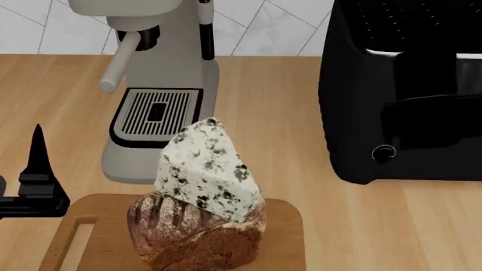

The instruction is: Pick up the wedge of cheese and place it on the slice of bread to prepare a simple cheese on bread dish.

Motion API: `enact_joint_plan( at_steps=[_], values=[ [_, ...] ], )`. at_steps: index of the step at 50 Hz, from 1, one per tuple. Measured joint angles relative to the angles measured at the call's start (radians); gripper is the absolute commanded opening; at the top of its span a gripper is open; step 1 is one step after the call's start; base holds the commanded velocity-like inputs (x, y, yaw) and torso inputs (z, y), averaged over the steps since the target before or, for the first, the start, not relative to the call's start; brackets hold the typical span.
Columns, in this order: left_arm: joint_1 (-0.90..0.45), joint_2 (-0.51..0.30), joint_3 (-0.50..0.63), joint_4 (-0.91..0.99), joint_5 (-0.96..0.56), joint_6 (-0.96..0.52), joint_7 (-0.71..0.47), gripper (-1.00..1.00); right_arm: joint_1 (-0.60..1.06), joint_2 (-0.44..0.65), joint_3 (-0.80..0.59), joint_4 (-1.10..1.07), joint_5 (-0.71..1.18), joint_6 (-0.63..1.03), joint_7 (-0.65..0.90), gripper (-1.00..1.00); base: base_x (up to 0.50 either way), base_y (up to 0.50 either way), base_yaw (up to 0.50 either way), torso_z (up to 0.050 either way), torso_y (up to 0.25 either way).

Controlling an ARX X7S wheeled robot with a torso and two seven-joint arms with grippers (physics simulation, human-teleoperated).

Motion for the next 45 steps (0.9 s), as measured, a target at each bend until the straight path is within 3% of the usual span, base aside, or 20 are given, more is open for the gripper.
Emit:
enact_joint_plan(
  at_steps=[15,34,38,45],
  values=[
    [0.017,-0.029,0.044,0.062,0.008,-0.051,0.001,1.0,-0.015,0.015,0.008,-0.012,-0.001,-0.033,0.002,1.0,0.0,0.0,0.0,0.0,0.001],
    [-0.023,-0.09,-0.014,0.313,-0.046,-0.288,-0.008,1.0,-0.056,0.044,0.03,-0.052,0.001,-0.071,-0.007,1.0,0.0,0.0,0.0,0.0,0.0],
    [-0.039,-0.154,-0.039,0.352,-0.149,-0.316,-0.077,1.0,-0.054,0.046,0.029,-0.055,0.004,-0.075,-0.007,1.0,0.0,0.0,0.0,0.0,0.0],
    [-0.063,-0.324,-0.098,0.389,-0.468,-0.293,-0.301,1.0,-0.039,0.05,0.025,-0.056,0.009,-0.074,-0.01,1.0,0.0,0.0,0.0,0.0,0.0]
  ],
)
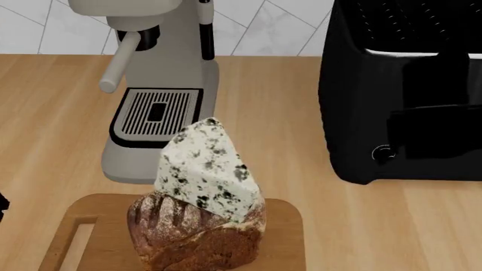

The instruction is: Pick up the wedge of cheese and place it on the slice of bread to prepare a simple cheese on bread dish.

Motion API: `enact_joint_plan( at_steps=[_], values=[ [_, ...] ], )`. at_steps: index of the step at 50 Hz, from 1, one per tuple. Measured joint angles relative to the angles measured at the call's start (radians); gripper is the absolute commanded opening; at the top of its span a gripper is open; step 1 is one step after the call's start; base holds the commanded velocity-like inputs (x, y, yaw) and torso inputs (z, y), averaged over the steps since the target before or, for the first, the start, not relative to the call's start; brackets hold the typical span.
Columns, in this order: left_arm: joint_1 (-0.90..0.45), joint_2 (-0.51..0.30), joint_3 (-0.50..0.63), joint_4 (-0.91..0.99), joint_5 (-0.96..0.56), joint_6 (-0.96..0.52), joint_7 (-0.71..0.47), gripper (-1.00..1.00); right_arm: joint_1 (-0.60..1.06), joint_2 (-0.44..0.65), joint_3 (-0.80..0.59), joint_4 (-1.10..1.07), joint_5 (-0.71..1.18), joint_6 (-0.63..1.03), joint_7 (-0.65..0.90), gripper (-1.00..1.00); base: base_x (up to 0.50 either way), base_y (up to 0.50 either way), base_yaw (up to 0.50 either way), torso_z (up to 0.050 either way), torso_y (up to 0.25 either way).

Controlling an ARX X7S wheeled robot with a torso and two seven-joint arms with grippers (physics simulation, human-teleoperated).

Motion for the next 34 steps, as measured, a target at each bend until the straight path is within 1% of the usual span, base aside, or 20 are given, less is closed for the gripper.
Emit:
enact_joint_plan(
  at_steps=[3,7,14,23,34],
  values=[
    [-0.008,-0.063,-0.03,0.011,-0.124,0.017,-0.08,1.0,0.01,0.001,-0.003,0.001,0.003,0.002,-0.002,1.0,0.0,0.0,0.0,0.0,0.0],
    [-0.016,-0.161,-0.038,0.021,-0.259,0.07,-0.185,1.0,0.025,0.0,-0.005,0.003,0.002,0.006,-0.009,1.0,0.0,0.0,0.0,0.0,0.0],
    [-0.013,-0.303,-0.046,0.031,-0.415,0.164,-0.317,1.0,0.05,0.009,-0.006,-0.002,0.021,0.005,-0.011,1.0,0.0,0.0,0.0,0.0,0.0],
    [-0.001,-0.486,0.004,0.038,-0.513,0.336,-0.448,1.0,0.12,0.007,-0.027,0.006,0.064,0.012,-0.003,1.0,0.0,0.0,0.0,0.0,0.0],
    [0.01,-0.734,0.113,0.041,-0.546,0.587,-0.589,1.0,0.197,0.007,-0.056,0.016,0.111,0.017,0.013,1.0,0.0,0.0,0.0,0.0,0.001]
  ],
)
